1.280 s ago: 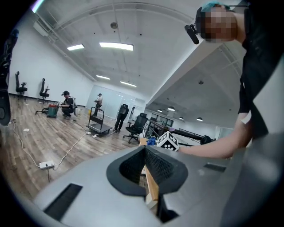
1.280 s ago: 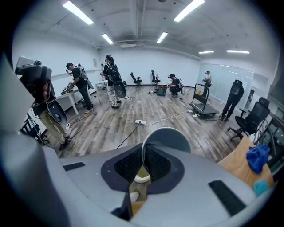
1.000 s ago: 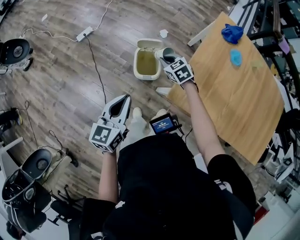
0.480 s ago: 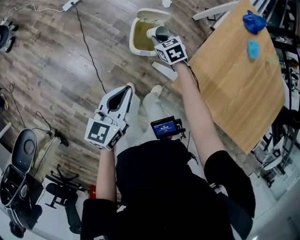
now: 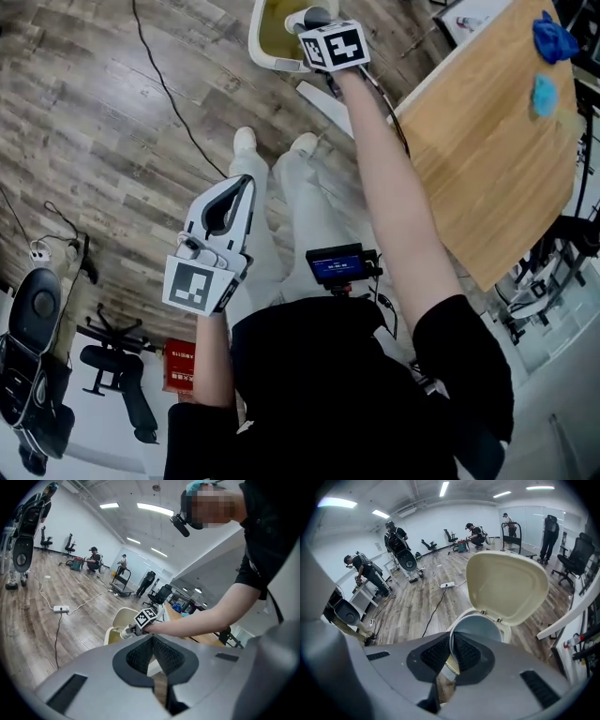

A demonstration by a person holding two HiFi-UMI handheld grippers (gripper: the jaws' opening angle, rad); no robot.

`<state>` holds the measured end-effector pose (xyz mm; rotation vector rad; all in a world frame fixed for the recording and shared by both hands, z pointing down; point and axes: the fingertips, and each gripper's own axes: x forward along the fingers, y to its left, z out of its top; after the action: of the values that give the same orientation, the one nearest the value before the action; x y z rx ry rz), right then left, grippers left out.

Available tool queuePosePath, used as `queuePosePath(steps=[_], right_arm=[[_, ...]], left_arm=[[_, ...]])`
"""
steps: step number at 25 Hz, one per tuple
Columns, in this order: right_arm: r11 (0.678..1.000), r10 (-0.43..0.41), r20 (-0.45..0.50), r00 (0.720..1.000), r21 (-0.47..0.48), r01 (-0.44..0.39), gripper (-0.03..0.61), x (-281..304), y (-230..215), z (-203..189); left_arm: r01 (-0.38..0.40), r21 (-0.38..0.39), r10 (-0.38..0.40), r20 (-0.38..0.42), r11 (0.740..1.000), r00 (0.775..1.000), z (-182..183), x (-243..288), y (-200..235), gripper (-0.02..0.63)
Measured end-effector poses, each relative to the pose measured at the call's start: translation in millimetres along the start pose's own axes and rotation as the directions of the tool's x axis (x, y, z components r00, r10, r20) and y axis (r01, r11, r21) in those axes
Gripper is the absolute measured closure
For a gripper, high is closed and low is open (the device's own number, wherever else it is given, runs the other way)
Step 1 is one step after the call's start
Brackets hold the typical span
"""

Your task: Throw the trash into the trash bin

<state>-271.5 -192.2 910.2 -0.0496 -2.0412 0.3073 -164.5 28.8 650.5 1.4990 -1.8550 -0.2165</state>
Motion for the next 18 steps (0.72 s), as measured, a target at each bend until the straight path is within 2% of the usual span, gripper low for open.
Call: queuePosePath(steps=[4,9,10,12,18], right_arm=[[1.000,-0.011,-0.047,0.999,-0.006,0.010,0.569,18.3,-2.3,-17.9],[0.999,-0.017,-0.070,0.997,0.027,0.019,0.568,26.2,-8.7,-24.4],[0.999,-0.011,-0.072,0.997,0.041,0.014,0.556,25.0,-7.9,-25.5],[0.998,0.006,-0.069,0.998,0.063,-0.001,0.491,22.4,-5.2,-26.8],[0.999,-0.003,-0.062,0.998,0.052,0.006,0.491,24.1,-5.1,-22.6]], left_arm=[[0.009,-0.076,-0.009,-0.012,0.997,1.000,-31.0,-2.6,-1.3,0.607],[0.017,-0.115,-0.021,-0.029,0.993,0.999,-49.4,-6.0,-0.1,0.607],[0.020,-0.119,-0.022,-0.021,0.993,1.000,-49.6,-8.0,-0.1,0.607],[0.016,-0.113,-0.018,-0.013,0.993,1.000,-48.0,-12.1,0.3,0.607],[-0.003,-0.096,0.003,0.001,0.995,1.000,-45.6,-11.4,8.6,0.607]])
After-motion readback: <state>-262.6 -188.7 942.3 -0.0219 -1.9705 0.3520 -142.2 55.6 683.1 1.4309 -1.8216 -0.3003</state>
